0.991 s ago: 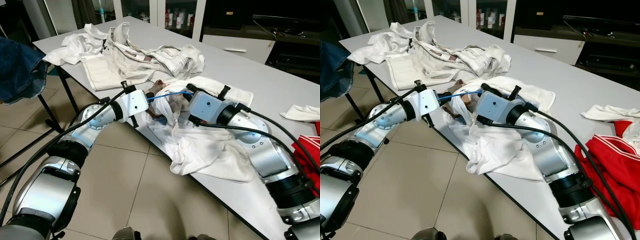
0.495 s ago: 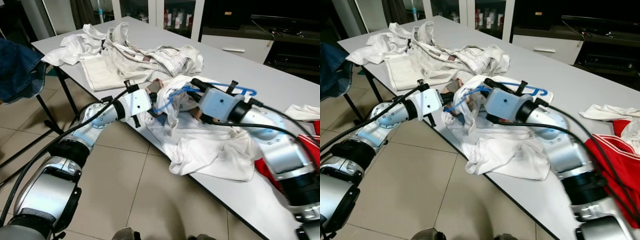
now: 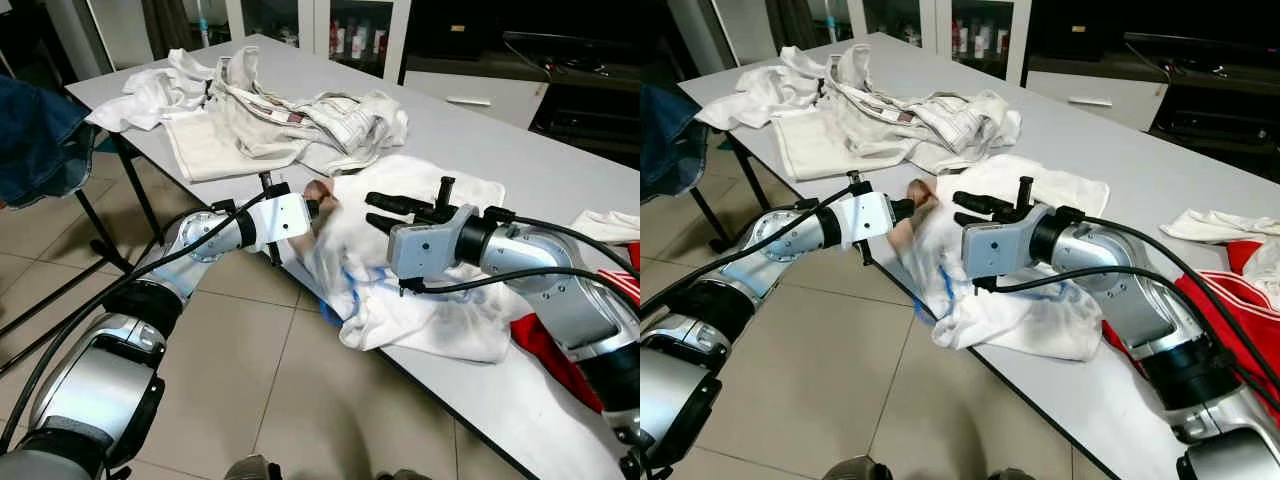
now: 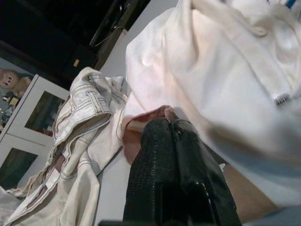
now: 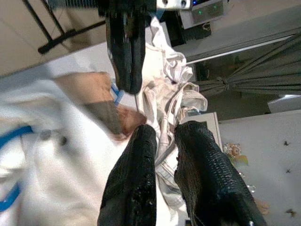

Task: Hang hanger

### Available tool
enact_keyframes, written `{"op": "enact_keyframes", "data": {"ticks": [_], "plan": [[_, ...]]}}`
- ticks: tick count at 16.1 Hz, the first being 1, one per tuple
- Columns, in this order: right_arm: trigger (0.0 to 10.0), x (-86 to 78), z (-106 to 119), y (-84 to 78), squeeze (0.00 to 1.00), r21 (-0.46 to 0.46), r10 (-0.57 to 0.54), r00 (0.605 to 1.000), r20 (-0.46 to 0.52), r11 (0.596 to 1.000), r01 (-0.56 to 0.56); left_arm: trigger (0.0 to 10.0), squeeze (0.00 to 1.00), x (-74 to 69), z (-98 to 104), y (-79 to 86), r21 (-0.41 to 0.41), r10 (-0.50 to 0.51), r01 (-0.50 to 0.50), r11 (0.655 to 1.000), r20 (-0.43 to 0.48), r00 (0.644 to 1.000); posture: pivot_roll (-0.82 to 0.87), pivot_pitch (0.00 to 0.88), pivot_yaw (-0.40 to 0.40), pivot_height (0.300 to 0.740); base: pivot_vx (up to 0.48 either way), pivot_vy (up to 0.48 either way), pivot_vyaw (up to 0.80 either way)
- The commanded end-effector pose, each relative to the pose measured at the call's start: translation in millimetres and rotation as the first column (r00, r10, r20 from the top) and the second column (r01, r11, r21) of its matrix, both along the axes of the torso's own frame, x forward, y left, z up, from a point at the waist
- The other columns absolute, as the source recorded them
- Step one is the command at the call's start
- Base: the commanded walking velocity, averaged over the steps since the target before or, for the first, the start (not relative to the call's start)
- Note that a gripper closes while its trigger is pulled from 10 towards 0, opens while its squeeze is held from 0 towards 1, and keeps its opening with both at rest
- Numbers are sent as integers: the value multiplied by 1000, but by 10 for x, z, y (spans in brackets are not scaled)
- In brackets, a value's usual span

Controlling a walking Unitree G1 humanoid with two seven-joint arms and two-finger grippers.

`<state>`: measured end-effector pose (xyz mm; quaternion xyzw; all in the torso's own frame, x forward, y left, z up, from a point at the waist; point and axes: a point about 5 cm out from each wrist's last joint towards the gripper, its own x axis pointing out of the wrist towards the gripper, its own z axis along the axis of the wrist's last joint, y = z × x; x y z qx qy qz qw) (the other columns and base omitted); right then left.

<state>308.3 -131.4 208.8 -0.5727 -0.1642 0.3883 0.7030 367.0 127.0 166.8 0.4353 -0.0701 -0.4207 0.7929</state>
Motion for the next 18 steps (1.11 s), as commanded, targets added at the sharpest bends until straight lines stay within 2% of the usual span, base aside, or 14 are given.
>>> {"op": "enact_keyframes", "data": {"ticks": [1, 3, 5, 6, 7, 8, 10, 16, 18], "plan": [[10000, 38, 25, 4, 0, -35, -5, 1000, 28, 999, 6, 0, 0, -3, 12, -7, 19, -10, 9, 1000, 7, 1000, 0, 0, 23, 723, 0, 0, 0], [10000, 52, 30, 13, 0, -20, -15, 999, 36, 1000, 16, 0, 0, -2, 13, -5, 20, -8, 7, 1000, 8, 1000, 1, 0, 23, 723, 0, 0, 0], [10000, 117, 82, -43, 0, 40, -89, 994, 61, 995, 87, 157, 0, -5, 6, -1, 24, -7, 7, 1000, 9, 1000, 0, 0, 24, 723, 0, 0, 0], [10000, 160, 163, -116, 0, 127, -154, 985, 72, 981, 144, 3490, 0, -3, 3, 1, 26, -5, 4, 1000, 8, 1000, -3, 0, 26, 723, 0, 0, 0], [10000, 169, 182, -135, 0, 150, -170, 983, 72, 976, 157, 3490, 0, -2, 2, 1, 26, -4, 3, 1000, 7, 1000, -6, 0, 27, 723, 0, 0, 0], [10000, 179, 212, -183, 0, 189, -199, 978, 65, 965, 184, 10000, 0, 6, 2, 2, 26, 7, -8, 1000, 13, 1000, -9, 0, 28, 723, 0, 0, 0], [10000, 81, 111, -322, 0, 282, -232, 972, -34, 931, 233, 10000, 0, 40, 26, -1, 5, 39, -39, 999, 27, 999, -17, 0, 28, 723, 0, 0, 0], [10000, -35, -218, -335, 0, 349, -235, 954, -187, 892, 288, 10000, 0, 54, 11, -15, -24, 67, -66, 998, 39, 997, -25, 0, 27, 723, 0, 0, 0], [10000, -80, -338, -358, 0, 365, -245, 941, -232, 875, 318, 10000, 0, 57, 30, -19, -108, 86, -83, 991, 23, 996, -18, 0, 23, 723, 0, 0, 0]]}}
